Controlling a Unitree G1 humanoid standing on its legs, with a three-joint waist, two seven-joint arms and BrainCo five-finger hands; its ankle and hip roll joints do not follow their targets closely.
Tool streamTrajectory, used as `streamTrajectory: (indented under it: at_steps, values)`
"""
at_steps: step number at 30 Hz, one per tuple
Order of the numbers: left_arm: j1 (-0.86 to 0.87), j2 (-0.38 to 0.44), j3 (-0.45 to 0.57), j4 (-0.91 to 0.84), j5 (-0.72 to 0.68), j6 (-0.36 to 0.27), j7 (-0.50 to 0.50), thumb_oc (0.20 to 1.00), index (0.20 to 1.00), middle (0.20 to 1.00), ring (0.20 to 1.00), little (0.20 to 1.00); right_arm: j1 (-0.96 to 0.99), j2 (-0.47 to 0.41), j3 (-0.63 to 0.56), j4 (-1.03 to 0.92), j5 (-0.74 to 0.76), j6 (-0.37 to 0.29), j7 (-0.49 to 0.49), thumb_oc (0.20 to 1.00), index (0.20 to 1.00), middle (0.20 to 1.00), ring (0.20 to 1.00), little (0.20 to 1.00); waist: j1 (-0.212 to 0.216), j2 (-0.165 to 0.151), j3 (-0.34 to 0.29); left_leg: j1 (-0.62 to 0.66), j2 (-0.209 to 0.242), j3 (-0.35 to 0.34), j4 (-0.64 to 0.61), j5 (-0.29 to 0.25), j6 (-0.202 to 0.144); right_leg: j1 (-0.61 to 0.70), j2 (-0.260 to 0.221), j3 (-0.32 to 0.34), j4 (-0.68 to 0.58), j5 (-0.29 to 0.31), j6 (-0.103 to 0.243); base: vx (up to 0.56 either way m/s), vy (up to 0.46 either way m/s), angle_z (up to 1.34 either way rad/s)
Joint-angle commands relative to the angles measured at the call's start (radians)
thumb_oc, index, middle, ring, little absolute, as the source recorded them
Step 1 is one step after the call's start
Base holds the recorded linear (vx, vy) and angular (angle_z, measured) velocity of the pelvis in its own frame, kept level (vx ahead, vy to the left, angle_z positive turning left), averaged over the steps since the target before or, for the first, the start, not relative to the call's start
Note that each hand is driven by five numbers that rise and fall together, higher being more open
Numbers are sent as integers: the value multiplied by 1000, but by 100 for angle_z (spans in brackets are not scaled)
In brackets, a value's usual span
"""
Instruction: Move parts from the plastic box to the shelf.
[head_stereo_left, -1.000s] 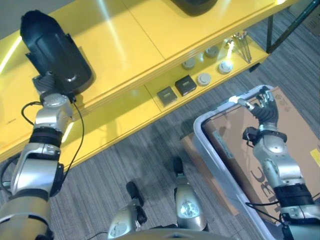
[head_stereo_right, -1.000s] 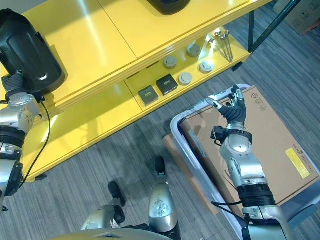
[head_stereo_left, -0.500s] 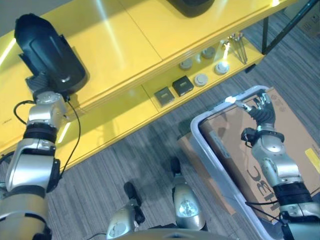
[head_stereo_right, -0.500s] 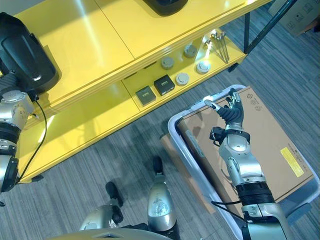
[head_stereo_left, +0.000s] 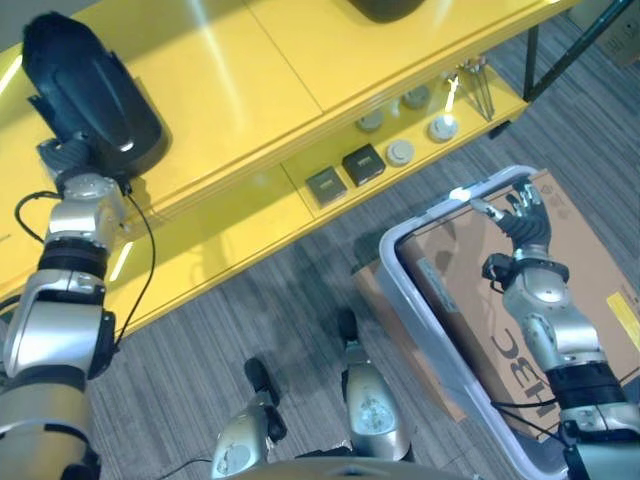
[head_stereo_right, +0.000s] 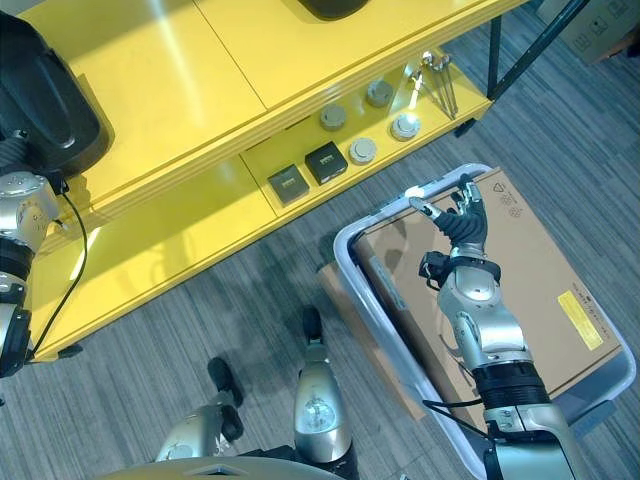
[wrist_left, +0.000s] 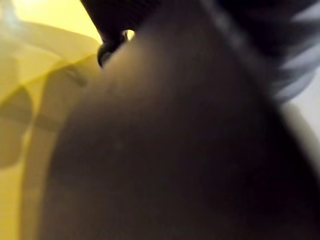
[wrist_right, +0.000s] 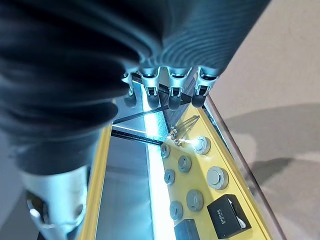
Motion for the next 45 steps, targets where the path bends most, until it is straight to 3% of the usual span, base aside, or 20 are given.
streamTrajectory:
  at_steps: [1, 13, 26, 38, 42, 44, 45]
  values:
    - [-44, 85, -29, 73, 27, -19, -5, 1000, 1000, 1000, 1000, 1000, -42, -56, 6, 5, 18, -43, -1, 1000, 1000, 1000, 1000, 1000, 3, -36, -21, -91, 78, -53, 117, -30, 0, -15, -28, 60, 144, -142, 17, 0, 0, 0]
    - [-44, 100, -23, 74, 32, -41, 0, 1000, 1000, 1000, 1000, 1000, -33, -61, 10, 10, 14, -41, 1, 1000, 1000, 1000, 1000, 1000, 3, -32, -20, -83, 75, -49, 120, -33, -1, -7, -31, 59, 147, -146, 16, 0, 0, 0]
    - [-43, 144, 6, 27, 73, -134, 137, 1000, 1000, 1000, 1000, 1000, 10, -67, -4, -10, 21, -49, 10, 1000, 1000, 1000, 1000, 1000, 9, -28, -33, -57, 70, -56, 109, -39, 2, 21, -29, 56, 131, -147, 15, 0, 0, 0]
    - [28, 171, 79, -215, 98, -371, 170, 1000, 1000, 1000, 1000, 1000, 136, -21, -51, -38, -20, -72, 24, 1000, 1000, 1000, 1000, 1000, 43, 2, -119, 31, 60, -63, 72, -46, 9, 114, -39, 23, 101, -154, 23, 42, -6, 4]
    - [94, 128, 149, -343, 26, -525, 87, 1000, 1000, 1000, 1000, 1000, 183, 28, -60, -60, -62, -80, 14, 1000, 1000, 1000, 1000, 1000, 66, 9, -162, 66, 55, -71, 49, -47, 13, 153, -42, 5, 81, -155, 29, 42, -28, 2]
    - [131, 109, 181, -415, 14, -519, 71, 1000, 1000, 1000, 1000, 1000, 196, 50, -64, -64, -89, -79, 10, 1000, 1000, 1000, 1000, 1000, 79, 11, -180, 78, 54, -76, 42, -47, 14, 168, -43, -3, 76, -156, 31, 50, -37, 3]
    - [160, 98, 201, -466, -17, -559, 60, 1000, 1000, 1000, 1000, 1000, 204, 65, -65, -69, -106, -77, 5, 1000, 1000, 1000, 1000, 1000, 89, 12, -193, 86, 53, -81, 36, -46, 15, 178, -42, -8, 72, -156, 30, 39, -43, 2]
